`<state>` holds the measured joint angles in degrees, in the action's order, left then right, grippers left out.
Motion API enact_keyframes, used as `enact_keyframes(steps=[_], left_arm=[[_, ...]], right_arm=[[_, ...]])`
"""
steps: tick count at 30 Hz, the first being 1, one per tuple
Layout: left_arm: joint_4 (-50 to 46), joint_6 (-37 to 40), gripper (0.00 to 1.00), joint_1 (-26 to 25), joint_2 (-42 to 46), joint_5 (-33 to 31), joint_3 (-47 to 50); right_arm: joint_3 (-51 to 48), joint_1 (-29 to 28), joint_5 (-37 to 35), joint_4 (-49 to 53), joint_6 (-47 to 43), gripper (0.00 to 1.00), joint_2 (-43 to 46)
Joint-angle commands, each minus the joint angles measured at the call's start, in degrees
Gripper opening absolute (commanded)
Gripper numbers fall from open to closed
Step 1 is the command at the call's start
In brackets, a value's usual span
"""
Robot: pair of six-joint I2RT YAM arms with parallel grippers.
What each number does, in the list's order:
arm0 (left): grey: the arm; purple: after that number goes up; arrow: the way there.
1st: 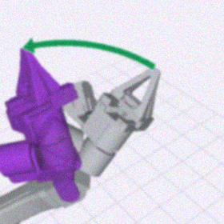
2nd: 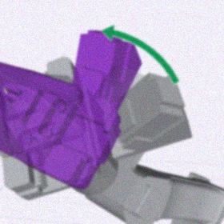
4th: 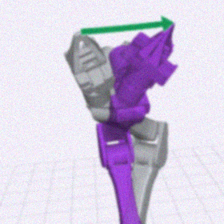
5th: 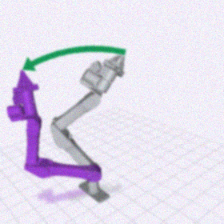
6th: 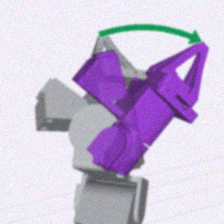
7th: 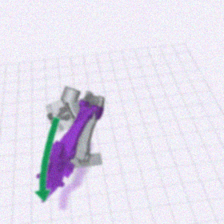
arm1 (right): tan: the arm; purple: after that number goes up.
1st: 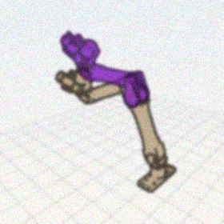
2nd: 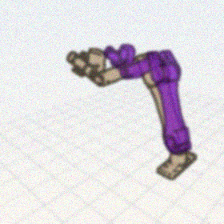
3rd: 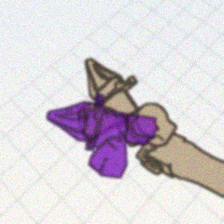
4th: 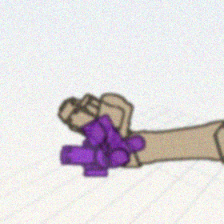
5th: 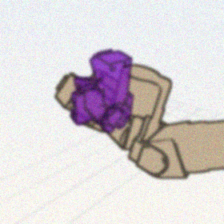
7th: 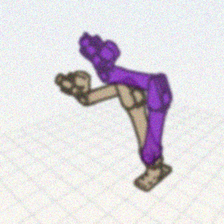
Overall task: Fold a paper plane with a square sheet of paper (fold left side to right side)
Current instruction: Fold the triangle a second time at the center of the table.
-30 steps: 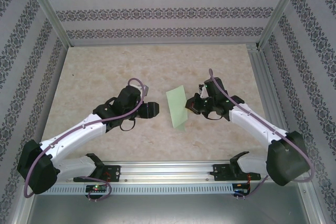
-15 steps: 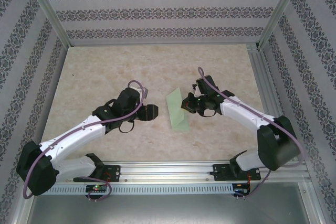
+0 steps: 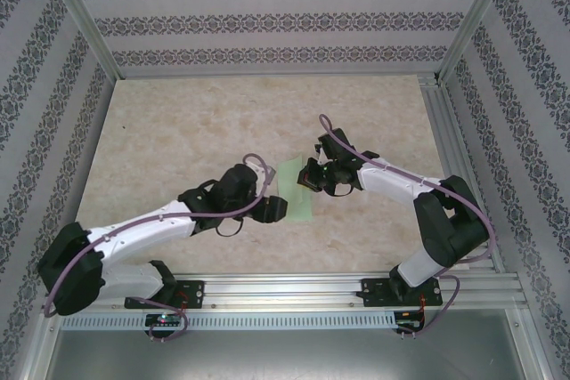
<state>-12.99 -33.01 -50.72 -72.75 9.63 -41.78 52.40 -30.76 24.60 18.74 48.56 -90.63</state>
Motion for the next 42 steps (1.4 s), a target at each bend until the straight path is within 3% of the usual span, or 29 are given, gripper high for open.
enact_keyframes(steps=[1,10,19,24,35,42], left_arm=[[5.1,1.7,0.68,-3.9,-5.2,-3.1,-2.6],[3.1,1.1,0.68,-8.4,-13.5,-12.4,-8.8],[3.3,1.2,0.64,-8.9,-17.2,-14.3,-11.1],[2.5,1.7,0.53,-8.9,-17.6,-15.2,-12.3],[1.6,2.0,0.21,-8.9,-17.7,-15.0,-12.4],[2.0,2.1,0.08,-8.9,-18.0,-14.1,-12.7]], right_arm=[[0.1,-0.4,-0.9,-1.1,0.8,0.05,-0.3],[-0.1,-0.3,0.1,-1.1,0.8,0.05,-0.7],[-0.1,-0.3,0.5,-1.1,0.9,0.06,-0.9],[-0.1,-0.3,0.4,-0.4,0.3,0.06,-1.3],[0.4,-0.3,0.1,0.8,-0.8,0.08,-2.2],[0.6,-0.3,0.4,1.2,-1.3,0.13,-2.2]])
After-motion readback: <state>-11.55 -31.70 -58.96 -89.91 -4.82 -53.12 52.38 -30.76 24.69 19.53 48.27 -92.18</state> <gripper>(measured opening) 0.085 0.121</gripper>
